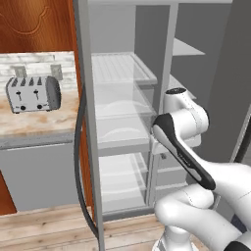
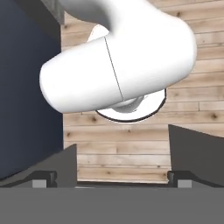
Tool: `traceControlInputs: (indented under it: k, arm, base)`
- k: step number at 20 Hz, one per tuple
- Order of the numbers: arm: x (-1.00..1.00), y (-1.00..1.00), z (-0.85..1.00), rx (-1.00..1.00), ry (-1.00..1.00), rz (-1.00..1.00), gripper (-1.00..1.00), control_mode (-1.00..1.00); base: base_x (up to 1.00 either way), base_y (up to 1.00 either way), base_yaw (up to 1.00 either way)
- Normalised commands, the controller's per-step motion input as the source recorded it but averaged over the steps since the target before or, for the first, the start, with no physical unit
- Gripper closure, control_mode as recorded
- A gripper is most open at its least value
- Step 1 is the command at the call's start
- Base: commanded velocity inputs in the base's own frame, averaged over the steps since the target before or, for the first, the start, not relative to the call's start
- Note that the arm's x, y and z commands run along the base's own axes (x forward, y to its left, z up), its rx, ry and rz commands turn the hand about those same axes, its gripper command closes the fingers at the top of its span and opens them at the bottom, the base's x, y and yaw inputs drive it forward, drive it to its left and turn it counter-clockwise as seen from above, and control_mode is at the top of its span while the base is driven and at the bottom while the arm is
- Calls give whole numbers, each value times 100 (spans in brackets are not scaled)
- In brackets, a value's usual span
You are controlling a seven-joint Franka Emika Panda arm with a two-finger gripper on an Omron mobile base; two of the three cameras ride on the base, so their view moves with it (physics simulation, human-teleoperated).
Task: Place one of the steaks on the plate and the other in the bowl. Then place the bowl in the fridge.
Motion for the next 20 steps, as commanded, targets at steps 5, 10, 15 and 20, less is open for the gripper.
traceControlInputs:
  k: [5, 10, 15, 20]
  arm:
    - [0, 0, 0, 0, 0, 0, -100, 100]
    - [0, 0, 0, 0, 0, 0, -100, 100]
    - [0, 0, 0, 0, 0, 0, -100, 100]
    - [0, 0, 0, 0, 0, 0, -100, 100]
  base:
    - [-73, 5, 0]
    - [-80, 35, 0]
    - [-81, 84, 2]
    - [-65, 100, 12]
